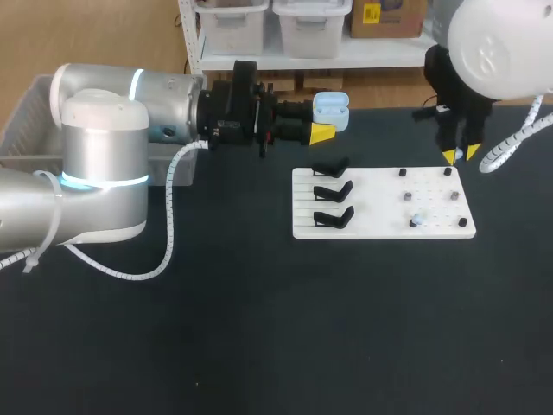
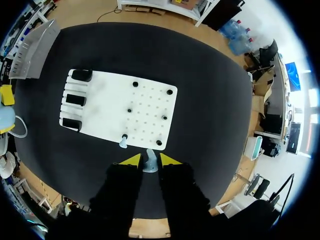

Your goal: Pick up each earbud case from the left stands, insert the matching earbuds, close the lid, and place the case in the box.

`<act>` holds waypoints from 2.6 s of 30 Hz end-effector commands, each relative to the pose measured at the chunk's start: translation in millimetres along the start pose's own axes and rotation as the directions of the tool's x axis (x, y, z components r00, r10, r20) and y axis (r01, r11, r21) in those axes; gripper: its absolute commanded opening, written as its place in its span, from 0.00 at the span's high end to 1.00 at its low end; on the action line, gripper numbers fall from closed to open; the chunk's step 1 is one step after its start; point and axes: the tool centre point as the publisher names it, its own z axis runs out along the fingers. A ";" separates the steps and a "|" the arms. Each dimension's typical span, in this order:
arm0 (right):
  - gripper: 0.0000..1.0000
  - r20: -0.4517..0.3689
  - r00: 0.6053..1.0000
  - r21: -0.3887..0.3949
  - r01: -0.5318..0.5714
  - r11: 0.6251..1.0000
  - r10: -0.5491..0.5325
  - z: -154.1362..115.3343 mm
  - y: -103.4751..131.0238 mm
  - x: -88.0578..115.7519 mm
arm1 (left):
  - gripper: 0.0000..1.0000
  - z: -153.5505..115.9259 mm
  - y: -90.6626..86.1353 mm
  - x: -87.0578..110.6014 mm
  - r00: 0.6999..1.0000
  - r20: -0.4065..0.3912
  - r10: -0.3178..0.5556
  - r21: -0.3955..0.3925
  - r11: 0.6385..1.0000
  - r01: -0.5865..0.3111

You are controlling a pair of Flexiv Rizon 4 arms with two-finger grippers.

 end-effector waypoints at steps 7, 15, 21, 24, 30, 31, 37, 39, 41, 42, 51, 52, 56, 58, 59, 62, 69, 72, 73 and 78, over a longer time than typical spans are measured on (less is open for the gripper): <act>1.00 0.005 0.969 0.030 -0.246 0.969 0.246 -48.1 23.3 4.7 | 1.00 0.2 0.4 0.8 1.000 0.002 0.001 -0.001 1.000 -0.001; 1.00 -0.024 0.962 -0.035 -0.273 0.961 0.272 -67.7 57.4 6.7 | 1.00 0.2 0.4 0.8 1.000 0.002 0.001 -0.001 1.000 -0.001; 1.00 -0.024 0.962 -0.035 -0.273 0.961 0.272 -67.7 57.4 6.7 | 1.00 0.2 0.4 0.8 1.000 0.002 0.001 -0.001 1.000 -0.001; 1.00 -0.024 0.962 -0.035 -0.273 0.961 0.272 -67.7 57.4 6.7 | 1.00 0.2 0.4 0.8 1.000 0.002 0.001 -0.001 1.000 -0.001; 1.00 -0.024 0.962 -0.035 -0.273 0.961 0.272 -67.7 57.4 6.7 | 1.00 0.2 0.4 0.8 1.000 0.002 0.001 -0.001 1.000 -0.001; 1.00 -0.024 0.962 -0.035 -0.273 0.961 0.272 -67.7 57.4 6.7 | 1.00 0.2 0.4 0.8 1.000 0.002 0.001 -0.001 1.000 -0.001; 1.00 0.032 0.942 -0.015 -0.334 0.943 0.334 -90.3 70.9 5.9 | 1.00 0.2 0.4 0.8 1.000 0.002 0.001 -0.001 1.000 -0.001; 1.00 0.043 0.935 -0.009 -0.353 0.936 0.353 -98.8 76.8 7.6 | 1.00 2.1 0.1 1.4 1.000 -0.002 0.011 0.004 1.000 -0.011; 1.00 0.044 0.927 -0.008 -0.373 0.928 0.373 -103.7 81.5 9.3 | 1.00 6.1 -0.9 4.5 0.999 -0.017 0.029 0.009 1.000 -0.029; 1.00 0.039 0.922 -0.010 -0.384 0.923 0.384 -105.4 83.6 10.3 | 1.00 8.6 -2.1 6.2 0.999 -0.020 0.034 0.013 0.999 -0.034; 1.00 -0.065 0.845 -0.061 -0.534 0.843 0.531 -117.4 87.0 17.3 | 1.00 16.7 -13.3 20.2 0.998 -0.023 0.053 -0.001 0.999 -0.053; 1.00 -0.075 0.838 -0.074 -0.545 0.835 0.541 -117.5 87.9 17.8 | 1.00 17.8 -15.3 22.2 0.998 -0.019 0.054 -0.004 0.999 -0.054; 1.00 -0.110 0.811 -0.086 -0.583 0.808 0.574 -114.9 90.9 18.9 | 1.00 22.0 -23.2 26.8 0.999 0.001 0.051 -0.015 0.999 -0.051; 1.00 -0.118 0.803 -0.084 -0.595 0.800 0.585 -112.7 93.4 20.0 | 1.00 23.1 -25.5 27.3 0.999 0.004 0.054 -0.022 0.998 -0.054; 1.00 -0.115 0.796 -0.084 -0.604 0.792 0.595 -112.0 94.6 20.3 | 1.00 23.5 -26.1 27.2 0.999 0.015 0.051 -0.031 0.998 -0.051; 1.00 -0.131 0.780 -0.111 -0.625 0.773 0.612 -110.5 99.9 20.5 | 1.00 24.5 -27.2 26.0 0.998 0.018 0.055 -0.038 0.998 -0.055; 1.00 -0.128 0.775 -0.120 -0.631 0.766 0.618 -110.4 104.9 21.4 | 1.00 25.2 -27.7 24.3 0.998 0.024 0.060 -0.047 0.997 -0.059; 1.00 -0.128 0.775 -0.120 -0.631 0.766 0.618 -110.4 104.9 21.4 | 1.00 25.2 -27.7 24.3 0.998 0.024 0.060 -0.047 0.997 -0.059; 1.00 -0.128 0.775 -0.120 -0.631 0.766 0.618 -110.4 104.9 21.4 | 1.00 25.2 -27.7 24.3 0.998 0.024 0.060 -0.047 0.997 -0.059; 1.00 -0.128 0.775 -0.120 -0.631 0.766 0.618 -110.4 104.9 21.4 | 1.00 25.2 -27.7 24.3 0.998 0.024 0.060 -0.047 0.997 -0.059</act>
